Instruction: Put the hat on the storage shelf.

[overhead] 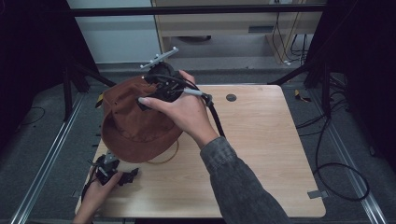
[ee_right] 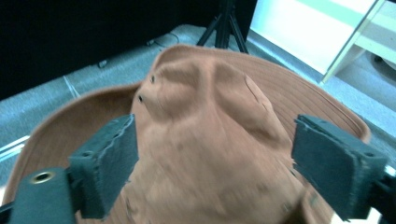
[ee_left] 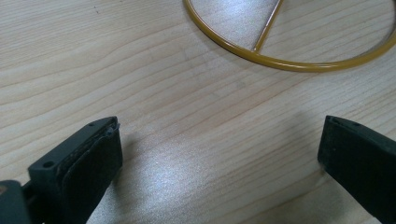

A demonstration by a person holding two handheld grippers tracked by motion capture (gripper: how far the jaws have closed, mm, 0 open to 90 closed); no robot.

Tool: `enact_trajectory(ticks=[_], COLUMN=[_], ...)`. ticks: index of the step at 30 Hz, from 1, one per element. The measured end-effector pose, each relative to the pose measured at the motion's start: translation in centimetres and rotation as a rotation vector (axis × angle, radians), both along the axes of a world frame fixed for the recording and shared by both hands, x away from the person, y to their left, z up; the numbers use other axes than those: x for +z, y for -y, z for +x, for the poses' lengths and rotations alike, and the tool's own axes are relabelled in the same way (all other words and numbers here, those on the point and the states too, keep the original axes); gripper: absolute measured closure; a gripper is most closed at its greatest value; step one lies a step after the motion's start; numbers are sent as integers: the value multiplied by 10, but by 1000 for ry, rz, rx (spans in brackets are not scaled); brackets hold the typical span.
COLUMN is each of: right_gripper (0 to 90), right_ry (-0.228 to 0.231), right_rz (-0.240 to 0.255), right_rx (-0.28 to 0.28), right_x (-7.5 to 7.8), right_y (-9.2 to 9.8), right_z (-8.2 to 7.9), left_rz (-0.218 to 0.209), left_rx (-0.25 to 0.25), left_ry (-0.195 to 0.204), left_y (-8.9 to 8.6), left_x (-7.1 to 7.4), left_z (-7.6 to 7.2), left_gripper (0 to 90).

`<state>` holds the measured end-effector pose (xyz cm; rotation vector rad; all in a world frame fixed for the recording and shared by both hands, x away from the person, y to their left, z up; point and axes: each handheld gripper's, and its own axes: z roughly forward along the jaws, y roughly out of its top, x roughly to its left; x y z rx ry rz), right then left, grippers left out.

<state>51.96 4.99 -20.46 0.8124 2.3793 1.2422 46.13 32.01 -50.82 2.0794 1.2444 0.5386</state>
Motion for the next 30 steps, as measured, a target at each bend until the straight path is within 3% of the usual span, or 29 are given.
enact_trajectory(ticks=[8,10,11,15,30], right_gripper=[92,94,94,132,148], right_ry=[5,7,7,12,0], right_rz=[-26,-15,-15,2,49], right_rx=[-1,-15,-15,-64,-207], right_x=[2,0,0,-7,-35], right_y=[38,55,55,85,167], right_z=[-7,-10,-10,-16,-34], left_rz=[5,5,5,5,1], left_rx=[-1,-2,-2,-1,0], left_ry=[2,2,2,3,5], left_y=[0,0,0,0,0], left_x=[0,0,0,0,0], left_z=[0,0,0,0,0], left_gripper=[0,0,0,0,0])
